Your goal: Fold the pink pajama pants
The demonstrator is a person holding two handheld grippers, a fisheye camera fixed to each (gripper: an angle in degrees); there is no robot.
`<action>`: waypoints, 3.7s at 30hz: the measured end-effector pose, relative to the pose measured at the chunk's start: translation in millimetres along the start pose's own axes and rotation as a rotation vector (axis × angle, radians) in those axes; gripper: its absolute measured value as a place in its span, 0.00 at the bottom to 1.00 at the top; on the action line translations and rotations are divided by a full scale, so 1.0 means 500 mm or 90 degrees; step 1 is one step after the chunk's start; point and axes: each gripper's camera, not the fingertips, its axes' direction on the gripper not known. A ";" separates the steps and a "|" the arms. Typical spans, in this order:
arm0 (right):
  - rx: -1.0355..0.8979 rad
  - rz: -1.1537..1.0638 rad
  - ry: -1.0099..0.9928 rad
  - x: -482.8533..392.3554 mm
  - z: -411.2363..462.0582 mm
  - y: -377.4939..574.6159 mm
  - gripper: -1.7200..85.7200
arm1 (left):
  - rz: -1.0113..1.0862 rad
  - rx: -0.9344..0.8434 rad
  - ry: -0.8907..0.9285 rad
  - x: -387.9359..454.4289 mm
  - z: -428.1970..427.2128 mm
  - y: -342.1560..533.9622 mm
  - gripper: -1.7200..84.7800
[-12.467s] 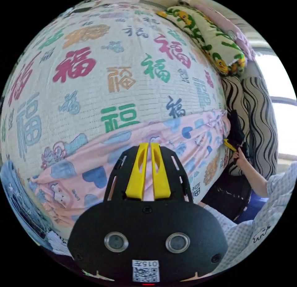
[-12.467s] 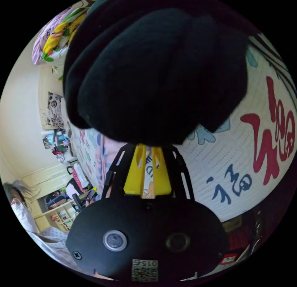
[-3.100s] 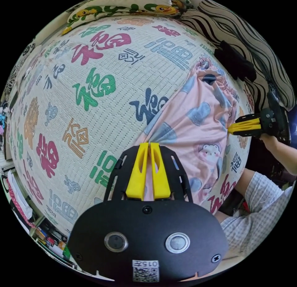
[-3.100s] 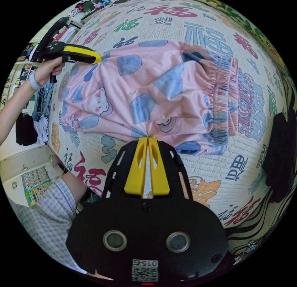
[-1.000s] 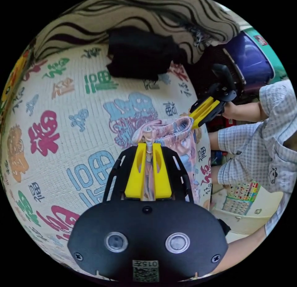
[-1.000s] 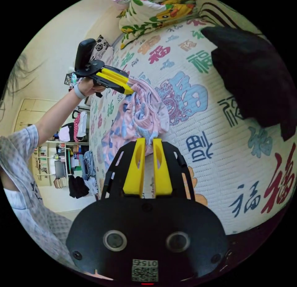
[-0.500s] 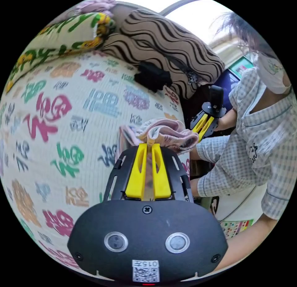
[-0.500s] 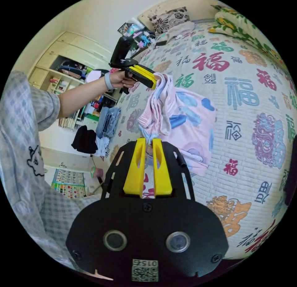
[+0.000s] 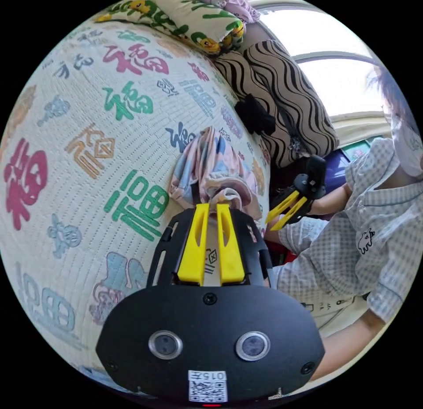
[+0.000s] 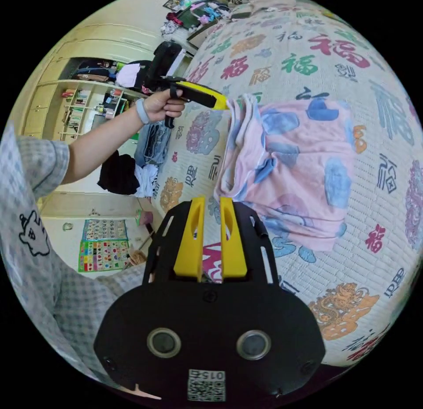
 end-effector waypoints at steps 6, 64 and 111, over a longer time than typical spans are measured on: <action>-0.001 -0.012 0.045 -0.012 0.027 -0.076 0.08 | 0.036 0.040 -0.112 0.105 0.028 -0.053 0.08; -0.010 0.175 -0.220 0.196 -0.001 -0.140 0.14 | -0.442 0.174 0.108 -0.553 0.811 0.614 0.23; -0.185 -0.120 -0.351 -0.991 0.574 -0.092 0.08 | -0.498 0.437 -0.079 -0.628 0.673 2.214 0.12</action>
